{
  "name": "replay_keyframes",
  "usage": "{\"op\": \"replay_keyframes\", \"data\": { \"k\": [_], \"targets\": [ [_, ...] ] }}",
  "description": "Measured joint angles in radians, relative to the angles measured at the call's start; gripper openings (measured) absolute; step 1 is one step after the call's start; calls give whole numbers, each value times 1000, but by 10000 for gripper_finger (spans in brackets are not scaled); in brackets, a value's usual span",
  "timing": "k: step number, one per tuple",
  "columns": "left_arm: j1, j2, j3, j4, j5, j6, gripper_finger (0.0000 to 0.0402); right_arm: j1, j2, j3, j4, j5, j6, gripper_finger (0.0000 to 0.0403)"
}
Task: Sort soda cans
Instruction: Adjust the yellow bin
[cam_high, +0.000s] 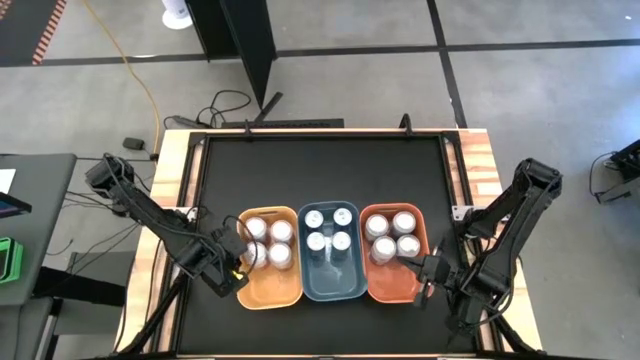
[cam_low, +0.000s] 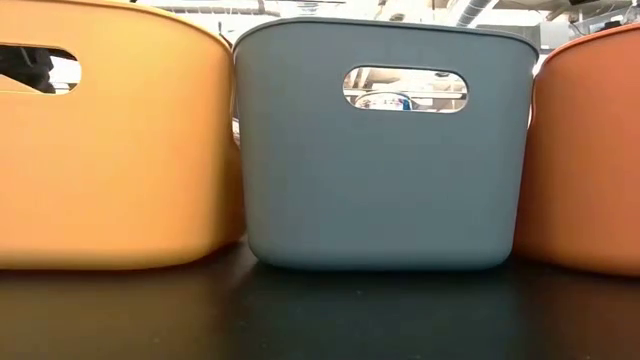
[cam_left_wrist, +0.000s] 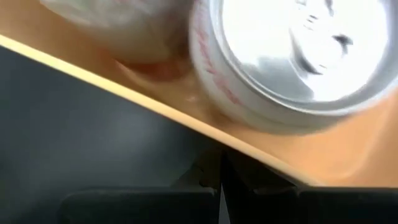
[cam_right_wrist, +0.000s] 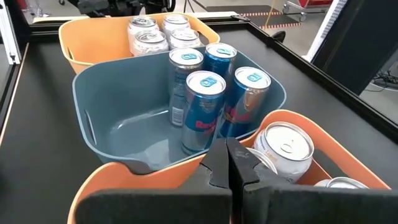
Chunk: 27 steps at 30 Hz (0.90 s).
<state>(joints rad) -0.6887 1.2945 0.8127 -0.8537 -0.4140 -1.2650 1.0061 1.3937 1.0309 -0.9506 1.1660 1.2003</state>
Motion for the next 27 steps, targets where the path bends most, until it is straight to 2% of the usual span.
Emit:
{"op": "replay_keyframes", "data": {
  "k": [5,12,17,22,27],
  "targets": [
    [41,0,0,-51,-36,63,0,0,0,0,-3,0,-1,0],
    [90,0,0,-26,-63,201,0,0,0,0,-4,-18,-4,0],
    [108,-3,3,-37,-54,230,0,0,0,0,-1,-17,-25,0],
    [64,-53,33,-64,-71,277,0,0,-7,0,70,21,-208,0],
    [8,-163,69,-61,-147,360,0,-23,-63,0,278,8,-544,0]
  ]
}}
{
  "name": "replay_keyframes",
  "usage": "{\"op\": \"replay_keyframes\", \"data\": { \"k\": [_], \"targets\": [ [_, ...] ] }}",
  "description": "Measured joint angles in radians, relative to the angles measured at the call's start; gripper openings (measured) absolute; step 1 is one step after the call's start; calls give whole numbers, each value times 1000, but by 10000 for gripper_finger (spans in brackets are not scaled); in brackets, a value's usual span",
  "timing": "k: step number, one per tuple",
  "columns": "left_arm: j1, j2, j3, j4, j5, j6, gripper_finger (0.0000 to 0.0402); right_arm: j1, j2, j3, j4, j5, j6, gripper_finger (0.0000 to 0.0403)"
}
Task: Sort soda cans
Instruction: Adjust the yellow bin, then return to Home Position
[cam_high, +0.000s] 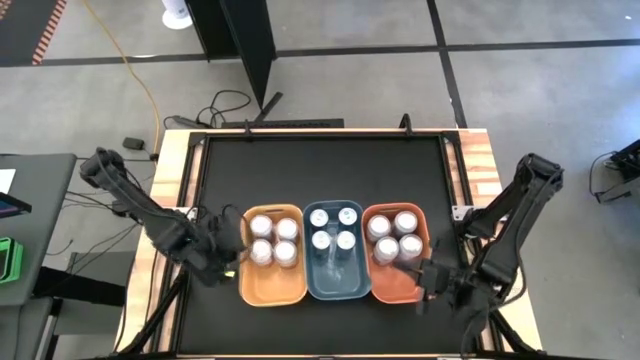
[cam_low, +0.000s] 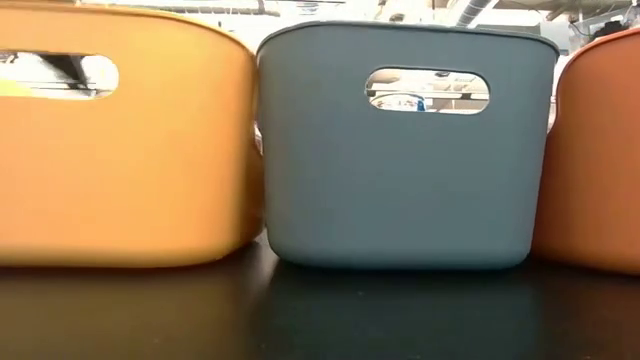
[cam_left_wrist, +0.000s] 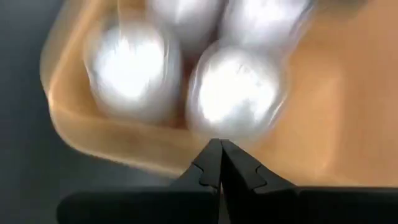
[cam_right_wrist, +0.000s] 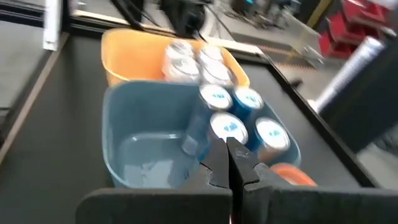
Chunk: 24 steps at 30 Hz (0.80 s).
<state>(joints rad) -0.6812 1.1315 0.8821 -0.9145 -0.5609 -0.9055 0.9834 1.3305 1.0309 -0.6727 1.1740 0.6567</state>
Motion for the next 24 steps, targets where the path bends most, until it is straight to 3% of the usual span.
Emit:
{"op": "replay_keyframes", "data": {
  "k": [4,7,9,12,19,24],
  "targets": [
    [-43,-105,22,72,-188,148,0,-54,-56,0,245,-141,-363,0],
    [-66,-179,16,198,-377,341,0,-141,-95,-7,414,-339,-602,0],
    [-67,-238,-3,287,-413,487,0,-223,-129,-35,536,-500,-720,0],
    [-54,-322,-69,473,-394,652,0,-344,-187,-94,639,-688,-804,0],
    [25,-566,-412,1037,-231,1019,0,-548,-463,-378,835,-836,-882,0],
    [156,-785,-592,1148,-59,1067,0,-663,-760,-584,836,-899,-861,0]
  ]
}}
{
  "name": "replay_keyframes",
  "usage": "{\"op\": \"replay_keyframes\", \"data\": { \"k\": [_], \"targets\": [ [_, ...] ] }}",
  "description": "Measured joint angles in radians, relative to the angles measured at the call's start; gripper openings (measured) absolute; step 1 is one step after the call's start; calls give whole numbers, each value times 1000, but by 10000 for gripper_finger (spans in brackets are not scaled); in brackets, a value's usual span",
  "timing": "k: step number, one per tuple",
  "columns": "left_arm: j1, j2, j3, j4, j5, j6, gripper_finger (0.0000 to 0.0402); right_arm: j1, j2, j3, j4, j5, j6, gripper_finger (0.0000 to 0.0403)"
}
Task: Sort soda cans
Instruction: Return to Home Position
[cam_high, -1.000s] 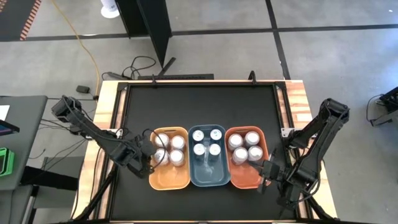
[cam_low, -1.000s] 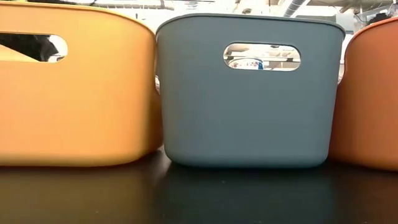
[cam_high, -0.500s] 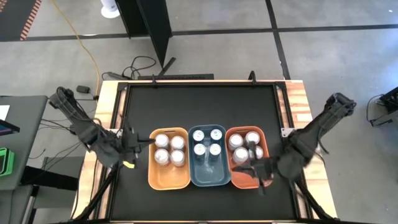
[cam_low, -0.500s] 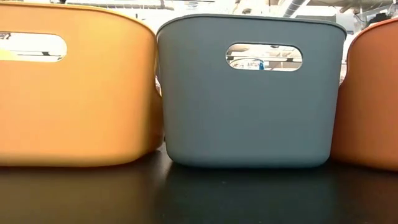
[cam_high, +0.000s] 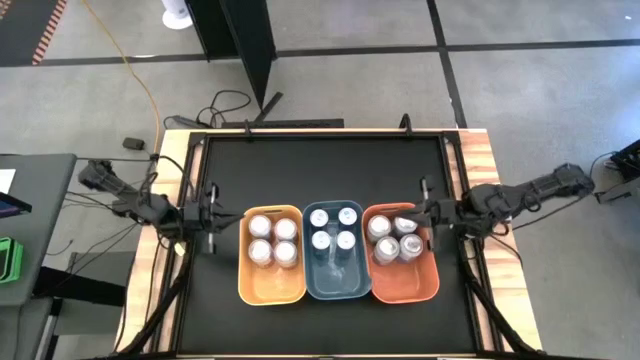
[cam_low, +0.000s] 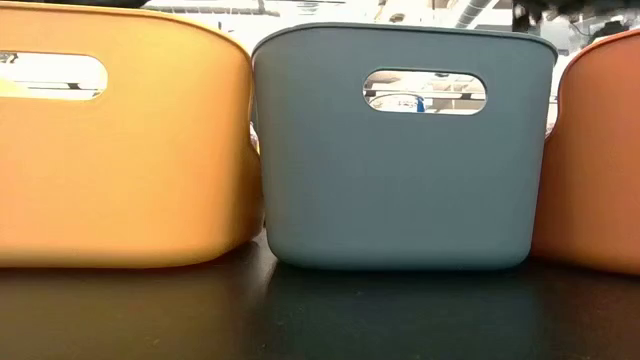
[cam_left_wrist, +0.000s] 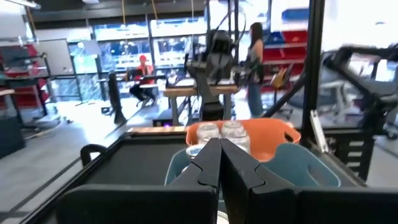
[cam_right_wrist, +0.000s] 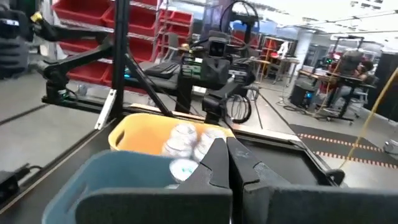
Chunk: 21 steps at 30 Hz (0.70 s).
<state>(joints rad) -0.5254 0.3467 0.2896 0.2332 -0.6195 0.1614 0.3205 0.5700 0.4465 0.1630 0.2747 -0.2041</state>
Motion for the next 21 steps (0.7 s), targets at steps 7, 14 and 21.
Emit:
{"op": "replay_keyframes", "data": {
  "k": [7,14,21],
  "targets": [
    [161,-155,-74,-109,163,-47,0,-181,-308,-191,-40,-191,44,0],
    [281,-167,-78,-205,262,-96,0,-332,-497,-312,-123,-311,103,0],
    [341,-167,-178,-95,334,-111,0,-405,-561,-366,-170,-383,126,0]
  ]
}}
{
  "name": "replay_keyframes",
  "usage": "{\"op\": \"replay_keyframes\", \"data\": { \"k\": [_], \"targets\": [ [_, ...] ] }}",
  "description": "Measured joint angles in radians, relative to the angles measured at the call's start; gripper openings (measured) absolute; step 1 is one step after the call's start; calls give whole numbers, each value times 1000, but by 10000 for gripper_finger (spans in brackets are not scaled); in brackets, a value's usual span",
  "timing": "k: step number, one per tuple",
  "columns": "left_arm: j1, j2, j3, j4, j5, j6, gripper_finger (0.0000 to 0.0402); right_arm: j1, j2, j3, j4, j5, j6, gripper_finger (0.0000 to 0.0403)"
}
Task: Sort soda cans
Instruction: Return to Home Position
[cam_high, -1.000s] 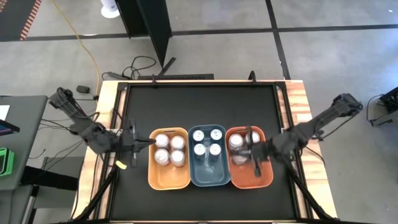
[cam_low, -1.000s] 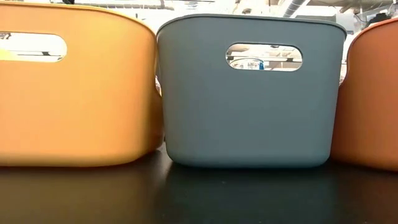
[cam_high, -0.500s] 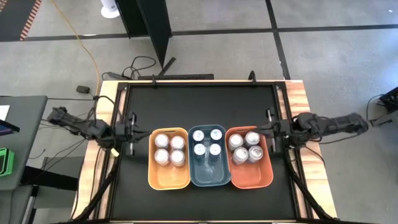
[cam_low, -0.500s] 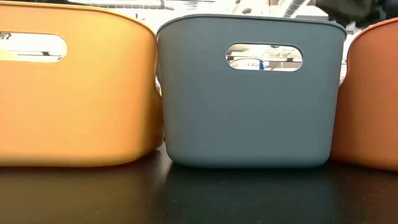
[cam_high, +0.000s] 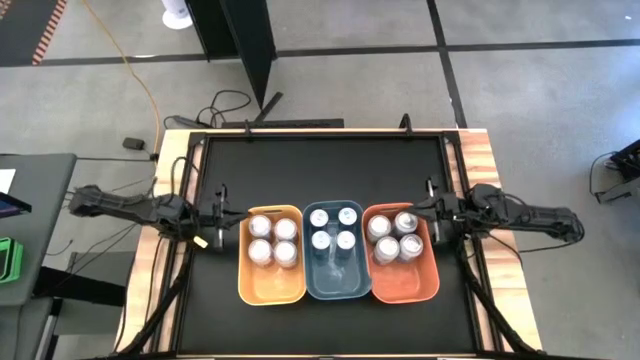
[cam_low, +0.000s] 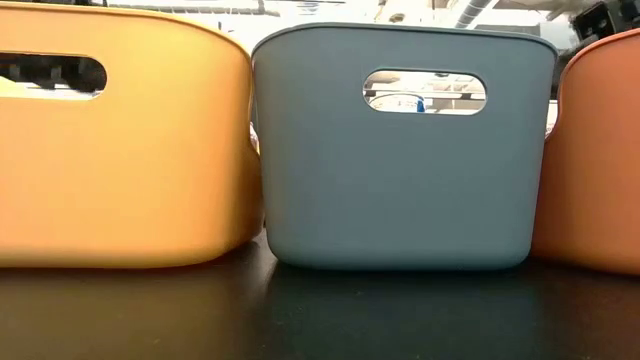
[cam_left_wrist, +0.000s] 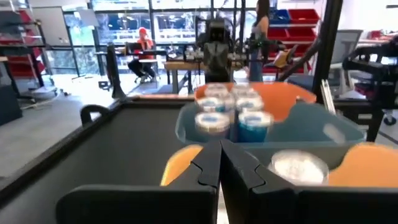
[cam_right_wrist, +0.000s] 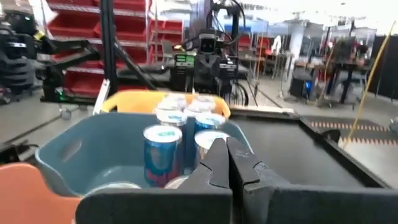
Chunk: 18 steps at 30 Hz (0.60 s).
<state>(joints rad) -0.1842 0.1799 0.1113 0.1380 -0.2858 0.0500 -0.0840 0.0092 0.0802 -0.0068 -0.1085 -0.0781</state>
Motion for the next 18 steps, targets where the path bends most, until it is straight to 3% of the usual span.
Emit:
{"op": "replay_keyframes", "data": {
  "k": [4,13,18],
  "targets": [
    [21,3,-99,133,28,-5,0,-10,-7,1,-43,-3,4,0],
    [74,-36,-100,55,83,29,0,-16,-7,-6,-111,-42,-16,0],
    [92,-131,-101,11,128,65,0,-19,-7,-6,-119,-56,-31,0]
  ]
}}
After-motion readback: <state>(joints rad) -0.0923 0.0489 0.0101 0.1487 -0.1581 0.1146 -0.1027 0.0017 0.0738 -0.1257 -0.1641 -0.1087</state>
